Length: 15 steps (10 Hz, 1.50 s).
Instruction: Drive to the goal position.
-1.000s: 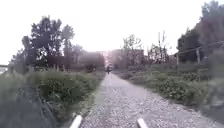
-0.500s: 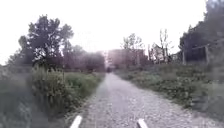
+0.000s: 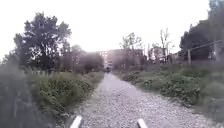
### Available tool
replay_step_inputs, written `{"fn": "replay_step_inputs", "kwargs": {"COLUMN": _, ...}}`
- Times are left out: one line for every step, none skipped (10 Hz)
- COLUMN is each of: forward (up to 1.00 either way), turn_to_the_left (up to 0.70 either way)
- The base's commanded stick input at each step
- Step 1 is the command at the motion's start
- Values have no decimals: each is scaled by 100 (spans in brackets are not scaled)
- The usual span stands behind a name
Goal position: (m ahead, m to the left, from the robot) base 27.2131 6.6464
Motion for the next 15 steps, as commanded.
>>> {"fn": "replay_step_inputs", "kwargs": {"forward": 100, "turn_to_the_left": 0}}
{"fn": "replay_step_inputs", "kwargs": {"forward": 100, "turn_to_the_left": 0}}
{"fn": "replay_step_inputs", "kwargs": {"forward": 100, "turn_to_the_left": 0}}
{"fn": "replay_step_inputs", "kwargs": {"forward": 100, "turn_to_the_left": 0}}
{"fn": "replay_step_inputs", "kwargs": {"forward": 100, "turn_to_the_left": 0}}
{"fn": "replay_step_inputs", "kwargs": {"forward": 100, "turn_to_the_left": 0}}
{"fn": "replay_step_inputs", "kwargs": {"forward": 100, "turn_to_the_left": 0}}
{"fn": "replay_step_inputs", "kwargs": {"forward": 100, "turn_to_the_left": 0}}
{"fn": "replay_step_inputs", "kwargs": {"forward": 100, "turn_to_the_left": 0}}
{"fn": "replay_step_inputs", "kwargs": {"forward": 100, "turn_to_the_left": 0}}
{"fn": "replay_step_inputs", "kwargs": {"forward": 100, "turn_to_the_left": 0}}
{"fn": "replay_step_inputs", "kwargs": {"forward": 100, "turn_to_the_left": 0}}
{"fn": "replay_step_inputs", "kwargs": {"forward": 100, "turn_to_the_left": 0}}
{"fn": "replay_step_inputs", "kwargs": {"forward": 100, "turn_to_the_left": 0}}
{"fn": "replay_step_inputs", "kwargs": {"forward": 100, "turn_to_the_left": 0}}
